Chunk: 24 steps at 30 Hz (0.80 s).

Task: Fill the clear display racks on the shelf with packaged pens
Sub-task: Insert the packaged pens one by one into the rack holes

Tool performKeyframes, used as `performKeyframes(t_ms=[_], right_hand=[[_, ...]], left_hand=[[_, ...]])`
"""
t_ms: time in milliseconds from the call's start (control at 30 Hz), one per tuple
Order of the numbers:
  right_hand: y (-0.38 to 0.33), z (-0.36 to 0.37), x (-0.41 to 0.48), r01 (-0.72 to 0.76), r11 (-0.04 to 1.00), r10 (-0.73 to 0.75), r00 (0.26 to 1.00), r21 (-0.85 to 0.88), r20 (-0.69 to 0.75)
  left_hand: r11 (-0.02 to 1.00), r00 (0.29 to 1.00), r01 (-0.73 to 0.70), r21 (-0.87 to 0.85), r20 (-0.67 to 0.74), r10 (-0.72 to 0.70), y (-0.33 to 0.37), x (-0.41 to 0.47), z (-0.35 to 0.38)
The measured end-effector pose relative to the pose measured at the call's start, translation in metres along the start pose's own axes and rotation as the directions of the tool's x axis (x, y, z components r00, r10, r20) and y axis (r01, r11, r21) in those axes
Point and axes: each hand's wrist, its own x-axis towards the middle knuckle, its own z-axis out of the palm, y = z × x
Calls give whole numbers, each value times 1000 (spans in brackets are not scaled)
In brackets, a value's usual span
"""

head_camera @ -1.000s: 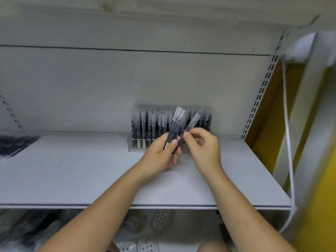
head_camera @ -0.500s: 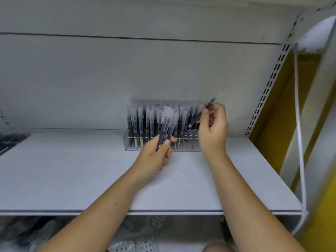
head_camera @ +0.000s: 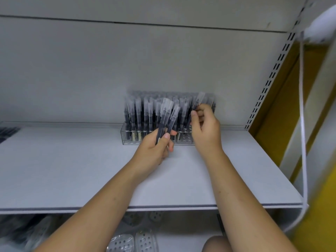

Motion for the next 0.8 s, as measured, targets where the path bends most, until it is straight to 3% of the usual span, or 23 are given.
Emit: performKeyframes(t_ms=[200, 500, 667, 800], right_hand=[[0, 2, -3, 27, 991, -17, 997, -128, 74], [1, 0, -7, 22, 970, -5, 997, -241, 72], [-4, -5, -7, -1, 996, -1, 1000, -95, -28], [-16, -11, -9, -87, 968, 109, 991, 234, -83]], left_hand=[[1000, 1000, 4, -8, -7, -4, 1, 0, 1], [1000, 1000, -2, -10, 0, 2, -2, -1, -1], [1000, 1000, -23, -8, -2, 23, -3, -1, -2], [1000, 1000, -28, 0, 2, 28, -4, -2, -2]])
